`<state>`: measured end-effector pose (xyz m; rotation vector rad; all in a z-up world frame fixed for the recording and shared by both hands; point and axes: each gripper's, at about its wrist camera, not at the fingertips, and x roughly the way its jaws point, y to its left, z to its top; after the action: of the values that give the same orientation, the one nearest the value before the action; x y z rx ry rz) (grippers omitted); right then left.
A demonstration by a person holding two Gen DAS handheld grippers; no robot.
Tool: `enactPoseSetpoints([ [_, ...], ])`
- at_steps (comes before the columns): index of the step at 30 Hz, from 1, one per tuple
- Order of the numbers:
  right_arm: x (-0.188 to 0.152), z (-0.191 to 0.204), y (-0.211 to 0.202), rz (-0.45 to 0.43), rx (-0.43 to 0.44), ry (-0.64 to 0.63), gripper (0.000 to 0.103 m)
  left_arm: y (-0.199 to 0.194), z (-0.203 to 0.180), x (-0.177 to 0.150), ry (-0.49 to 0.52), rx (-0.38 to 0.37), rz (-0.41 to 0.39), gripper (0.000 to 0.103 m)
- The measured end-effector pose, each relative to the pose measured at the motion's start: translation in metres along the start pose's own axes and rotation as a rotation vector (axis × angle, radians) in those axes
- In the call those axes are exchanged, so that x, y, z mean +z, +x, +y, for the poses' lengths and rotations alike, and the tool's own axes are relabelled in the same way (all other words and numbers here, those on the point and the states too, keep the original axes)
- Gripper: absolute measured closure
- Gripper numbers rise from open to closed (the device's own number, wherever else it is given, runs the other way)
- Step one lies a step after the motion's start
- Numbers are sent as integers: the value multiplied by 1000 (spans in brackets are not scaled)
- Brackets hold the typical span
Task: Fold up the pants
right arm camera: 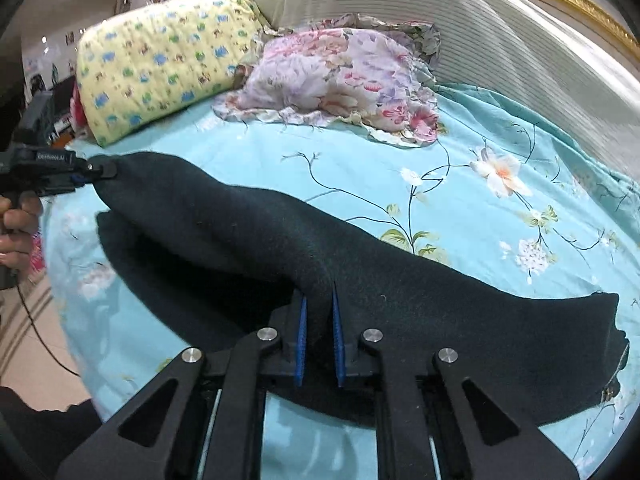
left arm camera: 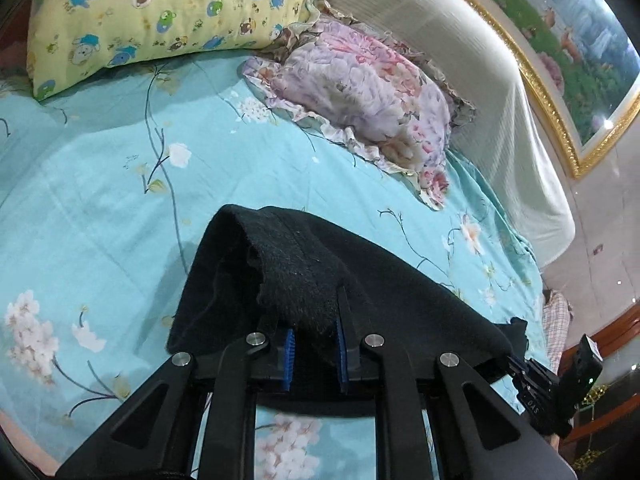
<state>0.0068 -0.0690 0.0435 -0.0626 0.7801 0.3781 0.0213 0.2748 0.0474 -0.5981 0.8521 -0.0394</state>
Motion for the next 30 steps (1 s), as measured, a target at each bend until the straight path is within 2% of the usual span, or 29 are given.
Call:
enactPoseSetpoints([
  [12, -26, 24, 11, 109, 12, -73, 91, 9, 27, -31, 1, 58, 43, 88],
  [20, -40, 28, 26, 164, 4, -74, 90, 18, 28, -41, 53, 119, 49, 86],
  [23, -41, 29, 28, 174, -1, -72, 87, 15, 27, -42, 60, 131, 46, 80],
  [26, -42, 31, 27, 177, -13, -69, 78, 8, 28, -42, 53, 150, 35, 77],
  [30, -41, 30, 20, 159, -4, -60, 76, -2, 35, -44, 10, 153, 26, 74],
])
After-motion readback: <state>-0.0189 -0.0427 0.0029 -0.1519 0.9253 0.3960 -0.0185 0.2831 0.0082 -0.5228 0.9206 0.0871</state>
